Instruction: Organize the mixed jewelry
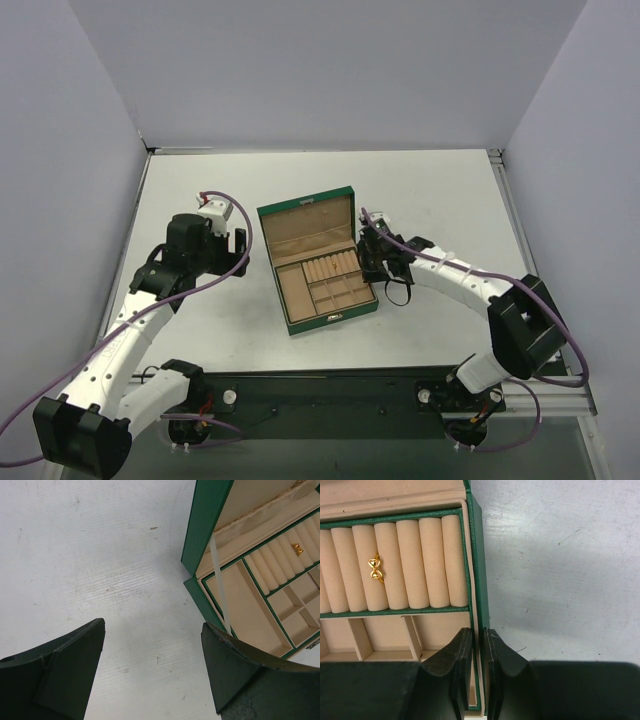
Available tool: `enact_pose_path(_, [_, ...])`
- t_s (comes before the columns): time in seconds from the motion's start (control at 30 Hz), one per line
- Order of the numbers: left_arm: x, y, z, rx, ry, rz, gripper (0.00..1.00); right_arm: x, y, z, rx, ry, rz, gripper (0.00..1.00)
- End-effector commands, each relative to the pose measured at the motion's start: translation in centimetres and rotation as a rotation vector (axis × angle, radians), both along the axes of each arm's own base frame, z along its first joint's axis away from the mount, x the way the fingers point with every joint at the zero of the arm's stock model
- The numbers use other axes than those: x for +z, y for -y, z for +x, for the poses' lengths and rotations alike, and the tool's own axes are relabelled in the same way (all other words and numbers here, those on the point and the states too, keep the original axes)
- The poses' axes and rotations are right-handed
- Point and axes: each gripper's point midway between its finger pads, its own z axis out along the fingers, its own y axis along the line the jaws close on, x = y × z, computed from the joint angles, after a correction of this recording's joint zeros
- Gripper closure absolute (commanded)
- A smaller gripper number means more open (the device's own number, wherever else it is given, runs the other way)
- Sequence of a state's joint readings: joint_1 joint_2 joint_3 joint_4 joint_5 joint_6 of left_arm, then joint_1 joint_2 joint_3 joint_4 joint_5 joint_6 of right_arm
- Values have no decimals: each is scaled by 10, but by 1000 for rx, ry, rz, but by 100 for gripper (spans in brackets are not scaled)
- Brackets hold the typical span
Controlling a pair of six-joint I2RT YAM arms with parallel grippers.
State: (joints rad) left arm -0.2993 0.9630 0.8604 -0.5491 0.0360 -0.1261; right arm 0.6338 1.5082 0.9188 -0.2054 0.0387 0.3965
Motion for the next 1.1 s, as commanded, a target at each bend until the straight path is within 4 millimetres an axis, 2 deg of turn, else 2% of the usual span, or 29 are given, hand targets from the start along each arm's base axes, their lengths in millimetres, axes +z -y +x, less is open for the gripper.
enact_pose_path(0.0, [8,3,6,-13,33,-13,12,4,33,-6,-69,13,-72,100])
enact_pose_path(0.2, [8,3,6,-12,32,-12,12,5,47,-17,-154,-1,-80,100])
enact_pose_path(0.23, [7,2,6,-10,31,-11,12,0,52,-21,-183,-7,-89,100])
enact_pose_path(0.47, [9,4,6,-16,33,-18,12,2,68,-25,-331,25,-61,100])
enact_pose_path(0.77, [9,4,5,-17,36,-19,12,5,54,-18,-280,37,-13,99])
enact_pose_path(0.8, [9,4,5,-19,36,-19,12,5,54,-18,-277,38,-10,90])
enact_pose_path(0.93, [9,5,5,-20,36,-19,12,15,57,-17,-279,82,7,75])
enact_pose_path(0.97, [10,4,5,-19,39,-20,12,16,57,-17,-279,89,10,65])
enact_pose_path(1.07, [12,4,5,-19,42,-20,12,27,57,-14,-271,120,21,55])
